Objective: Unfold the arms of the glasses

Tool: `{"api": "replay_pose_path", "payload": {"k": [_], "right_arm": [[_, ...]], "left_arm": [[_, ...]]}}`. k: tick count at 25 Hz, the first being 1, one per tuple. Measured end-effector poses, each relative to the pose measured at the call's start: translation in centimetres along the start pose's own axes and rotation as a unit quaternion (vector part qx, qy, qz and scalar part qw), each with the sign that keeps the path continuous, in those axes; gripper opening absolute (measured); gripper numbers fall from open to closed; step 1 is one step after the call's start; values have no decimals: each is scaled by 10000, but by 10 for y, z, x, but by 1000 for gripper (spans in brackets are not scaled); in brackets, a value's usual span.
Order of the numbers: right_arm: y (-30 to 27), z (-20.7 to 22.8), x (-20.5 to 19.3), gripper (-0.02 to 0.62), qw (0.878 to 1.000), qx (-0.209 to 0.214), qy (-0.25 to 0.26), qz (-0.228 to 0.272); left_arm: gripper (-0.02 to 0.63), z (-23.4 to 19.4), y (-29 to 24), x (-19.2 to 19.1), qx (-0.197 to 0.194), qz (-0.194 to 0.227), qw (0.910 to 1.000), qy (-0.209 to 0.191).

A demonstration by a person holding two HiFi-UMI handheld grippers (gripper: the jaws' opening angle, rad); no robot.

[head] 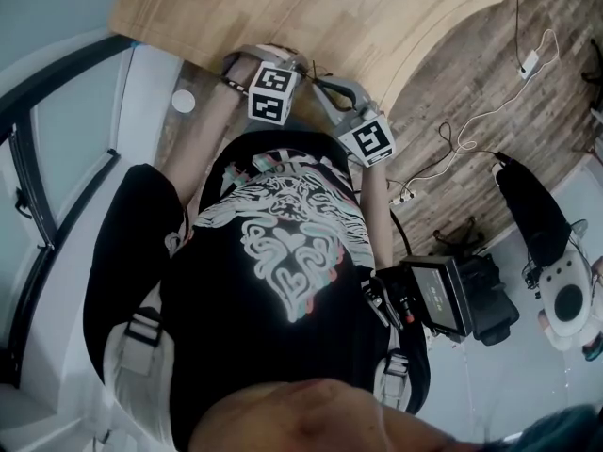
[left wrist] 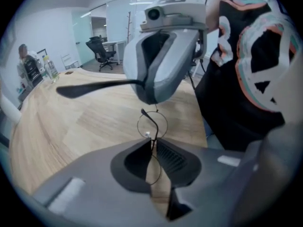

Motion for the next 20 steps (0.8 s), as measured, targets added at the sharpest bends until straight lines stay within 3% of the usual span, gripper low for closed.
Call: {"api": "replay_pose_path", "payload": {"k": [12, 14, 17, 20], "right_arm": [[7, 3, -12, 0, 9998, -126, -113, -52], [7, 3, -14, 0, 9998, -127, -127, -53], [7, 2, -15, 0, 9999, -155, -46, -20], [9, 4, -15, 0, 9998, -190, -28, 0]], "left_arm": [[6, 0, -7, 9, 473, -854, 9902, -994], [6, 1, -9, 10, 408, -950, 9886, -1098], [55, 6, -10, 11, -11, -1039, 9884, -1107], [61, 5, -10, 13, -29, -1106, 9860, -1244]]}}
Point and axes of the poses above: the fingertips, and each gripper's own axes: y backward along the fingers, z to its right, x out of its top, the point moved 4 cm from there along y, backward along the fingers, and after that the axes turned 14 degrees about -z, right-handed, at the moved point
